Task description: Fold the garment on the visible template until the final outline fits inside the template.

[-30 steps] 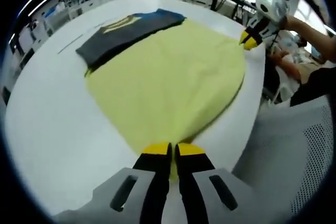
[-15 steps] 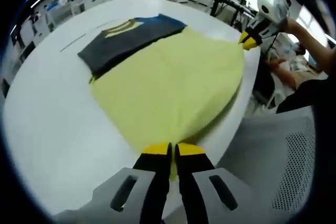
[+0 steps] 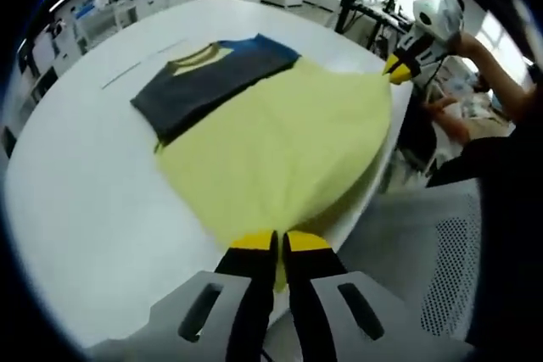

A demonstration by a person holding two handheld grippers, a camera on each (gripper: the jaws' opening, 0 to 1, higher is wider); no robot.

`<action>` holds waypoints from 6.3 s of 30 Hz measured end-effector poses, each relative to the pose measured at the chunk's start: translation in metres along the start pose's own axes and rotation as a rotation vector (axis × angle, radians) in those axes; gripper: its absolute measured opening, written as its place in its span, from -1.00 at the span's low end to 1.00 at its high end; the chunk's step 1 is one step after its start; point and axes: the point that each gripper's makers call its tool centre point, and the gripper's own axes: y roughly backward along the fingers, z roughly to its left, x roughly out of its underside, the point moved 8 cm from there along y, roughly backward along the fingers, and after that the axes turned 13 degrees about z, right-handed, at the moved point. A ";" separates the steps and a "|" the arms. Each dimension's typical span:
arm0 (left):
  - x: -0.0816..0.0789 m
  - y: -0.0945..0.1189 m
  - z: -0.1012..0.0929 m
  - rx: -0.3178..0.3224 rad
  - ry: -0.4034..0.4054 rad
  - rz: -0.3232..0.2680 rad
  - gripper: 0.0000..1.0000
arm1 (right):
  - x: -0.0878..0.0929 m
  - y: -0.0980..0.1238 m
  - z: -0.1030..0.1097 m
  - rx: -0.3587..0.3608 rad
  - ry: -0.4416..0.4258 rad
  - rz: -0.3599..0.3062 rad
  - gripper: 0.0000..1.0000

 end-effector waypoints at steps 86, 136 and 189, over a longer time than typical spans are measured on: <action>-0.137 0.043 0.118 -0.340 -0.055 -0.303 -1.00 | -0.131 0.015 -0.141 0.486 0.083 -0.070 -1.00; -0.174 -0.086 0.233 -0.362 0.018 -0.232 -0.99 | -0.162 -0.121 -0.234 0.426 -0.032 -0.016 -1.00; -0.158 -0.085 0.260 -0.396 0.180 -0.332 -0.89 | -0.143 -0.129 -0.256 0.309 -0.400 -0.242 -0.97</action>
